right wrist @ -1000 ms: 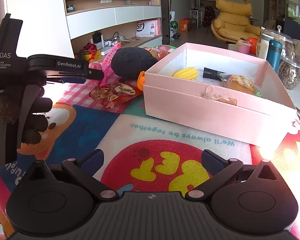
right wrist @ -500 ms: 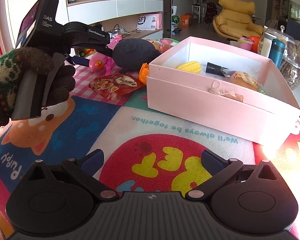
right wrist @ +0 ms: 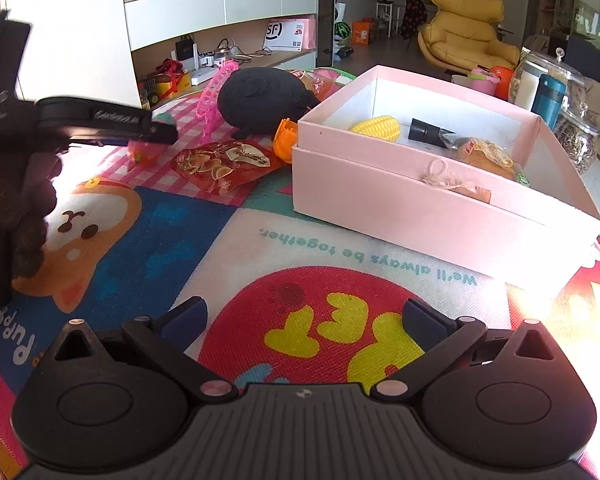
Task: Organize objects
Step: 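Grasp the pink pig toy with the left tool and lift it, then grasp the red quail-egg bag with the right tool while left tool holds the pig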
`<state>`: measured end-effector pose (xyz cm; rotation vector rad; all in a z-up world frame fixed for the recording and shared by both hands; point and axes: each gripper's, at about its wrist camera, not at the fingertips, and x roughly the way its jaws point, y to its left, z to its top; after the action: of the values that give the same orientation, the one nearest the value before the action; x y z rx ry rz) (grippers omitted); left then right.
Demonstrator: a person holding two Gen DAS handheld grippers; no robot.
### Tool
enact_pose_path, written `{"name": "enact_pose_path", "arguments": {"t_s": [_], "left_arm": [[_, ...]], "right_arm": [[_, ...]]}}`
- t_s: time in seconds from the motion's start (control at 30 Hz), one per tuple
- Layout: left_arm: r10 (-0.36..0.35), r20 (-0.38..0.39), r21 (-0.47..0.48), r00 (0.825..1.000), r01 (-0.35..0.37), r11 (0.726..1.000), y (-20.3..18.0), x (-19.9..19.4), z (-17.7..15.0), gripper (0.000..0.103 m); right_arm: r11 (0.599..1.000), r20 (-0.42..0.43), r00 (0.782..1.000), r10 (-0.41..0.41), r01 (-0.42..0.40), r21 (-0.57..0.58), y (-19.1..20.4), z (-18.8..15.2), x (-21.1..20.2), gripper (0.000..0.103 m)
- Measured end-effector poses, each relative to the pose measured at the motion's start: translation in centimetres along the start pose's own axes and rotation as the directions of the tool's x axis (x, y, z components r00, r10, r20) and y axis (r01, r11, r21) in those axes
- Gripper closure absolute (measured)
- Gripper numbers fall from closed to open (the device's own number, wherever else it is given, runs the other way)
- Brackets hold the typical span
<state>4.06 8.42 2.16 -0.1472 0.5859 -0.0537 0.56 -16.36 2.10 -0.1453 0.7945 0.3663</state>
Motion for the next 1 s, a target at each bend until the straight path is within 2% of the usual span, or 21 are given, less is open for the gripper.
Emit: {"name": "enact_pose_path", "arguments": {"t_s": [0.2,0.3,0.4,0.57,0.63,0.7,0.77,0.83,0.87,0.97,1.0], "left_arm": [[-0.038,0.011,-0.033,0.999,0.038,0.999,3.1,-3.7,-1.9,0.054],[-0.053,0.008,-0.065,0.999,0.054,0.996,4.7,-4.8,-2.2,0.054],[-0.068,0.011,-0.090,0.998,0.068,0.994,6.0,-5.6,-2.6,0.054],[-0.087,0.033,-0.123,0.996,0.091,0.988,7.0,-6.3,-3.4,0.054],[-0.085,0.041,-0.122,0.996,0.090,0.988,7.0,-6.3,-3.5,0.054],[-0.081,0.047,-0.116,0.996,0.086,0.990,6.8,-6.3,-3.6,0.054],[-0.080,0.051,-0.117,0.996,0.085,0.989,6.7,-6.4,-3.7,0.054],[-0.078,0.053,-0.123,0.996,0.084,0.989,6.7,-6.4,-3.7,0.054],[-0.077,0.053,-0.123,0.996,0.083,0.989,6.7,-6.4,-3.8,0.054],[-0.068,0.054,-0.108,0.996,0.073,0.991,6.3,-6.5,-3.8,0.054],[-0.065,0.054,-0.102,0.996,0.070,0.992,6.2,-6.6,-3.8,0.054]], "right_arm": [[0.997,0.005,0.997,0.072,-0.072,0.009,4.1,2.2,1.7,0.000],[0.999,0.019,0.999,0.031,-0.031,-0.022,7.5,3.7,3.3,0.006],[1.000,0.023,1.000,0.003,-0.003,-0.001,9.2,5.3,4.8,0.011],[0.994,0.027,0.998,-0.063,0.060,0.095,9.3,7.8,7.2,0.012],[0.992,0.025,0.997,-0.075,0.072,0.099,9.1,8.4,7.7,0.019],[0.992,0.014,0.997,-0.073,0.072,0.106,9.0,9.0,8.1,0.020],[0.989,0.004,0.997,-0.077,0.076,0.125,8.8,9.4,8.4,0.020],[0.986,-0.018,0.998,-0.063,0.065,0.156,8.8,10.0,9.0,0.011],[0.983,-0.021,0.998,-0.065,0.068,0.171,8.8,10.1,9.1,0.010],[0.979,-0.029,0.995,-0.099,0.102,0.175,9.0,10.6,9.8,0.011],[0.979,-0.028,0.993,-0.116,0.119,0.166,9.2,10.7,10.0,0.014]]}}
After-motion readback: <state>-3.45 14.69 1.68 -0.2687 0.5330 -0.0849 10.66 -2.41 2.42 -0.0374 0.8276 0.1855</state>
